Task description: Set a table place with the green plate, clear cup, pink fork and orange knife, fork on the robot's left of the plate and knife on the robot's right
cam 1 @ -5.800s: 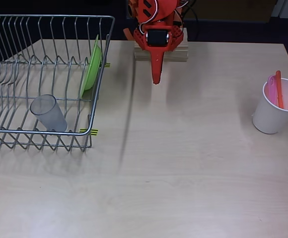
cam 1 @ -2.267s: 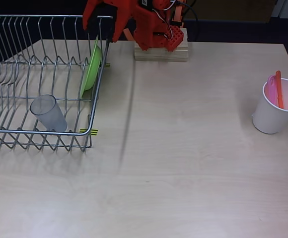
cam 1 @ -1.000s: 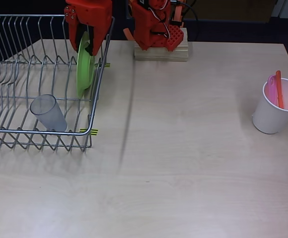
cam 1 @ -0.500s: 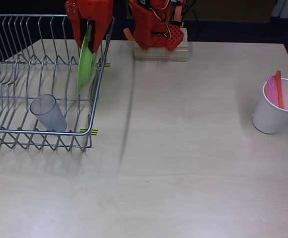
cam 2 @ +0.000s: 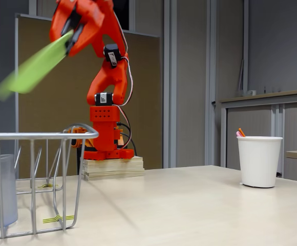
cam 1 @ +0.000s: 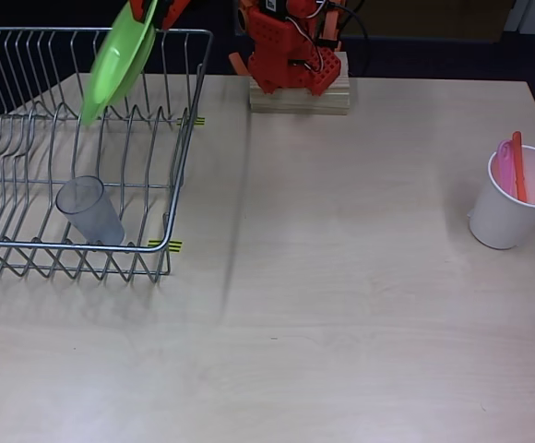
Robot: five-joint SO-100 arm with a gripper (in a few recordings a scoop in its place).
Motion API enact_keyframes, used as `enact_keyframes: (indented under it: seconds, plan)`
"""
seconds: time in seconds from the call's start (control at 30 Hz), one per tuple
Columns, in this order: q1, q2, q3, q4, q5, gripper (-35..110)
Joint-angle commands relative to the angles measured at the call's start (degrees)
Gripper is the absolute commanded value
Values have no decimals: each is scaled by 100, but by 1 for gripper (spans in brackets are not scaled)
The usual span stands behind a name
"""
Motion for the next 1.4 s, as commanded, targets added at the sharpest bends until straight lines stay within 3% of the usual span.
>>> enact_keyframes:
  seconds: [0.0, 0.23, 0.57, 0.73, 0.93, 1.37]
  plan:
    - [-466, 114, -475, 132, -79, 0]
    - [-2013, -9, -53, -466, 510, 0]
    - [-3700, -571, 1494, -1230, 2751, 0]
    - [-4113, -738, 2549, -1802, 3744, 0]
    - [-4254, -1055, 3489, -2681, 4271, 0]
    - [-5265, -3234, 3551, -4834, 5440, 0]
